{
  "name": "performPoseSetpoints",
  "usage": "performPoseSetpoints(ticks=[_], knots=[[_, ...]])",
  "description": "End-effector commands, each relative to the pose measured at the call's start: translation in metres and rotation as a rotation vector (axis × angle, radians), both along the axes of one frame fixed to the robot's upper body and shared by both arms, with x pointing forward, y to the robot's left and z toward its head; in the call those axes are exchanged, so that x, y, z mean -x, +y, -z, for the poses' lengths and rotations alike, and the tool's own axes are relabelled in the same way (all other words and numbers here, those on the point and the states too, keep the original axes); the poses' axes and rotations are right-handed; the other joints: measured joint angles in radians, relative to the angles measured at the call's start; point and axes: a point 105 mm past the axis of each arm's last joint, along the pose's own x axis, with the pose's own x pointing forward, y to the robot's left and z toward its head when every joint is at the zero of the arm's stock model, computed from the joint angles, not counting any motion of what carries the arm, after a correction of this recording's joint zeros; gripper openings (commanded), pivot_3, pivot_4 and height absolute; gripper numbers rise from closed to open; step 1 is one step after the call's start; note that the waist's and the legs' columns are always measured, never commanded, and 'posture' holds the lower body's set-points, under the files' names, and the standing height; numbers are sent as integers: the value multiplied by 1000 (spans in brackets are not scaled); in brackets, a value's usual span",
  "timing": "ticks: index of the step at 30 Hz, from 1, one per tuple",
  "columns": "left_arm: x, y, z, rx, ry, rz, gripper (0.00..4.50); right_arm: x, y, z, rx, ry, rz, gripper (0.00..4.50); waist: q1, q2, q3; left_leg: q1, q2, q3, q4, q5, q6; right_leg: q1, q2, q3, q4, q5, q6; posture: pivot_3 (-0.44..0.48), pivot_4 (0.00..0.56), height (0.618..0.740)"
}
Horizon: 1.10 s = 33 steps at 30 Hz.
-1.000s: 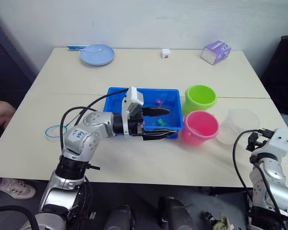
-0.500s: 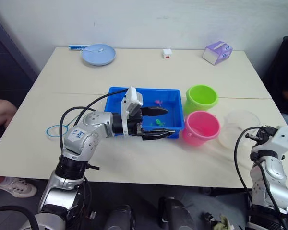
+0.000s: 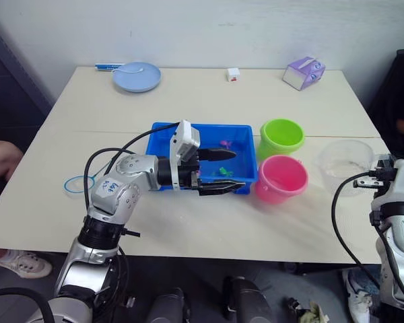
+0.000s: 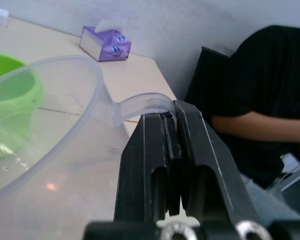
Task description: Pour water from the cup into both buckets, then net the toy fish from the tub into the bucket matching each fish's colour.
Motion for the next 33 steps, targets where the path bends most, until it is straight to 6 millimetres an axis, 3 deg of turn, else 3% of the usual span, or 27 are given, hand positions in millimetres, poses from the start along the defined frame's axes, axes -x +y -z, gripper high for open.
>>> performPoseSetpoints(ticks=[1, 14, 22, 28, 33], knots=[[1, -1, -6, 2, -47, 12, 4500, 2, 13, -28, 201, -36, 0, 698, 1, 0, 0, 0, 0, 0, 0, 0, 0, 0, 0, 0, 0, 0, 0, 0, 150, 740], [-4, 1, -8, 8, -68, -24, 4500, -14, 41, -47, 692, 0, -33, 698, 1, 0, 0, 0, 0, 0, 0, 0, 0, 0, 0, 0, 0, 0, 0, 0, 150, 740], [-5, 3, -8, 16, -71, -47, 4500, -22, 60, -54, 868, -29, -67, 698, 1, 0, 0, 0, 0, 0, 0, 1, -1, 0, 0, 0, 0, 0, 0, 0, 150, 740], [-7, 4, -7, 18, -73, -67, 4500, -24, 64, -56, 884, -36, -79, 698, 2, 0, 0, 0, 0, 0, 0, 1, -1, 0, 0, 0, -1, 0, 0, 0, 150, 740], [-13, 5, -10, 29, -88, -107, 4500, -27, 58, -51, 746, -18, -96, 698, 2, -1, 1, 0, 0, 0, 0, 1, -1, 0, 0, -1, -1, 0, 0, 0, 150, 740]])
